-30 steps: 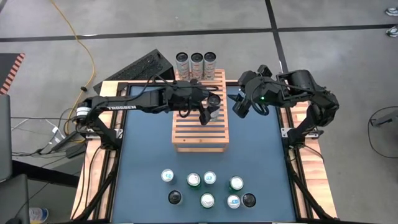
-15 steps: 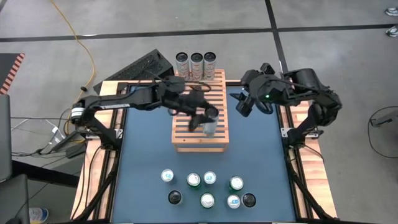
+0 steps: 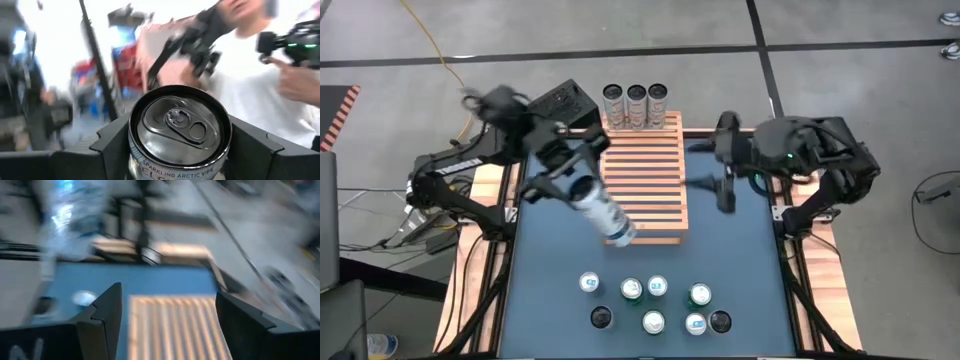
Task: Place canned beverage on shelf
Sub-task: Put the white blue soda can on the shelf
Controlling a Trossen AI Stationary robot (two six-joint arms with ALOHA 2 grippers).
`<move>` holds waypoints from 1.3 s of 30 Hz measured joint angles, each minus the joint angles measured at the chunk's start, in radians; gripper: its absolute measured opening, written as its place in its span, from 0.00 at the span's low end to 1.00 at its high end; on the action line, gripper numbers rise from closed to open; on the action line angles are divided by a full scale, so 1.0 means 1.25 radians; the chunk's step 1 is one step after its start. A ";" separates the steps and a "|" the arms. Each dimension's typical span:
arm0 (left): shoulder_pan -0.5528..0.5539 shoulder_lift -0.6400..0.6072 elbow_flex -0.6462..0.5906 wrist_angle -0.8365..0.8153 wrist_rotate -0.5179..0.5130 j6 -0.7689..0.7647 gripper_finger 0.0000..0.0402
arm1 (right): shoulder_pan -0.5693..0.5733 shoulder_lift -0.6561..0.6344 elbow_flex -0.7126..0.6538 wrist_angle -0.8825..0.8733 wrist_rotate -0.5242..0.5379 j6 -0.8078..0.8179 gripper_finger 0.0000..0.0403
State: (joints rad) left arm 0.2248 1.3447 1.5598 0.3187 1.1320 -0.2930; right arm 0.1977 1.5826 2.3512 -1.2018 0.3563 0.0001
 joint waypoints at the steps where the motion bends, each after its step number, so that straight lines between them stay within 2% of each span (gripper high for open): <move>1: -0.008 -0.002 0.001 0.062 0.016 -0.028 0.62 | 0.012 0.000 0.000 0.030 -0.030 -0.024 0.66; 5: -0.041 -0.005 0.001 0.233 0.149 -0.124 0.62 | 0.035 0.001 0.000 0.117 -0.127 -0.050 0.66; 9: -0.051 -0.013 0.001 0.268 0.194 -0.144 0.62 | 0.020 0.022 0.000 0.214 -0.218 -0.048 0.66; 15: -0.051 0.001 0.000 0.256 0.229 -0.132 0.63 | -0.064 0.085 0.000 0.335 -0.519 0.071 0.66; 17: -0.051 0.000 0.000 0.257 0.250 -0.150 0.63 | -0.093 0.111 0.001 0.364 -0.583 0.120 0.66; 22: -0.052 -0.002 0.000 0.259 0.287 -0.177 0.63 | -0.144 0.184 -0.002 0.409 -0.679 0.223 0.66; 27: -0.053 -0.002 0.000 0.256 0.300 -0.200 0.63 | -0.156 0.254 -0.001 0.520 -0.778 0.277 0.66; 31: -0.054 -0.002 0.000 0.252 0.306 -0.200 0.63 | -0.154 0.297 -0.001 0.578 -0.814 0.295 0.66; 39: -0.053 -0.002 0.000 0.225 0.319 -0.187 0.63 | -0.136 0.337 -0.001 0.627 -0.833 0.301 0.66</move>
State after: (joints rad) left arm 0.1581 1.3426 1.5604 0.5998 1.5304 -0.5266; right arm 0.0276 2.0037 2.3505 -0.4183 -0.6848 0.3763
